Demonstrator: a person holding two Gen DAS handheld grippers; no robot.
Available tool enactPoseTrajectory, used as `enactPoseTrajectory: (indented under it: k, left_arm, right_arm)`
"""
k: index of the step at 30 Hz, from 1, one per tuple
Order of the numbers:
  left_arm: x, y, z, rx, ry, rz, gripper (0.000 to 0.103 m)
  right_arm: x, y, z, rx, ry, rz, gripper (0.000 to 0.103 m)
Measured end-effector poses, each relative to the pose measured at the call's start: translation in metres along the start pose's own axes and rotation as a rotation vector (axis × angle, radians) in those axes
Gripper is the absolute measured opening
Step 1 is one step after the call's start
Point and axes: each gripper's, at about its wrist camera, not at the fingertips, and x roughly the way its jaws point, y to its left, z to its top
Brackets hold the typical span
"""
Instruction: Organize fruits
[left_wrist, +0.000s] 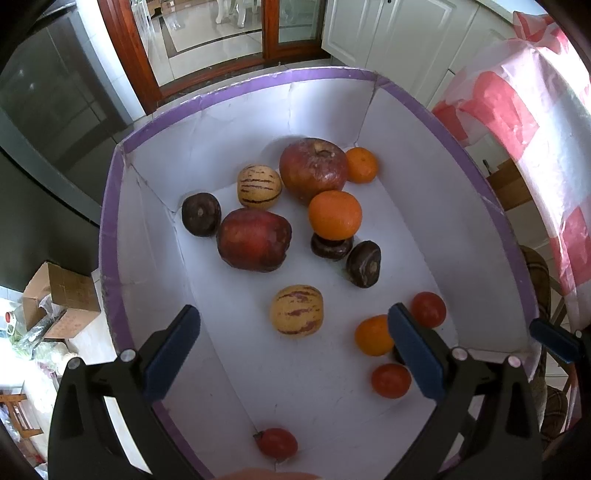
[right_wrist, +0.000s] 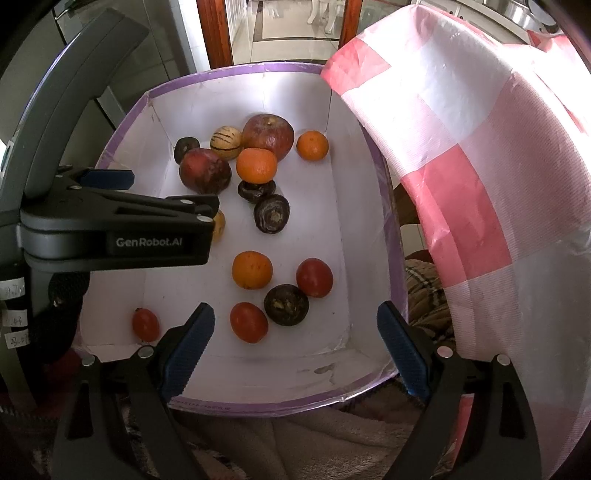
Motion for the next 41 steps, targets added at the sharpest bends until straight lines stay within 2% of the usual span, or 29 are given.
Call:
enactPoseTrajectory:
  k: [29,32,35,39,41]
  left_arm:
    - [0.007,0.006,0.001,-0.007,0.027,-0.004,0.102]
    - [0.002,0.007,0.003,-0.009,-0.004,0.016,0.102]
    - [-0.014,0.007,0.017,0.013,-0.058,0.032,0.102]
    - [-0.046,0.012,0.041,0.014,-0.183,0.104,0.102]
    - [-0.053,0.013,0.046,0.015,-0.188,0.112,0.102]
  right_arm:
    - [0.004,-0.001,-0.004,0.004,0.009,0.006,0.087]
    - [0.001,0.001,-0.005,-0.004,-0.006,-0.001,0.087]
    - [-0.020,0.007,-0.004,-0.034,-0.084,-0.007,0.087]
    - [-0.049,0.008,-0.005,-0.036,-0.171,0.023,0.087]
    - [-0.054,0.007,-0.008,-0.027,-0.179,0.028,0.087]
